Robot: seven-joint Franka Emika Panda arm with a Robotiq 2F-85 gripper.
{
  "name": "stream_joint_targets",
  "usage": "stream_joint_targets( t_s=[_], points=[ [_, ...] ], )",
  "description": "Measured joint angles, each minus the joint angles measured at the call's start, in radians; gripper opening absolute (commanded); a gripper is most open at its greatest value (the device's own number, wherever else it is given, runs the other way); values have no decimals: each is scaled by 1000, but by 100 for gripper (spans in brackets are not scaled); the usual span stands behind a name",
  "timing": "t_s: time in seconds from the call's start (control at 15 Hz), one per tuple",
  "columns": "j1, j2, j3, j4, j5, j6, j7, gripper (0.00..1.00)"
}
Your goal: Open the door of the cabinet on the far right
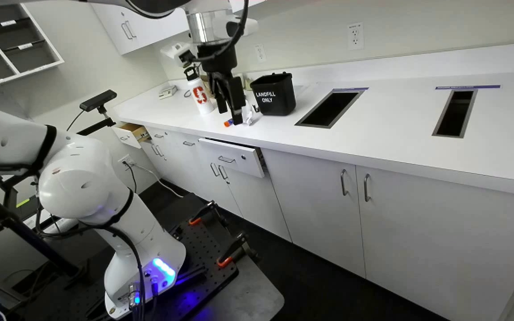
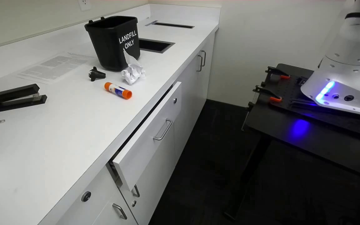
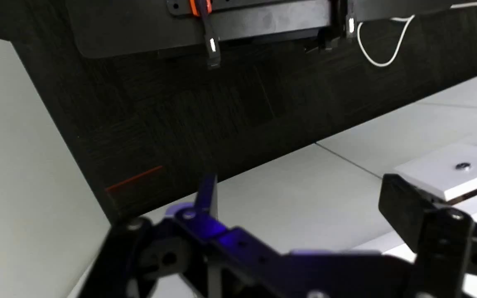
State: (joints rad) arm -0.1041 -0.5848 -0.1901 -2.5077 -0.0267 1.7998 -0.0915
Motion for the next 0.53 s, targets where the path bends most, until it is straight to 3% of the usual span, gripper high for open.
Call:
stream_joint_targets(
  t_s=[0.33, 0.53],
  points=[
    [-125, 134, -164, 0, 20, 200, -1, 100],
    [-165, 259, -230, 0, 106, 336, 1, 100]
  ],
)
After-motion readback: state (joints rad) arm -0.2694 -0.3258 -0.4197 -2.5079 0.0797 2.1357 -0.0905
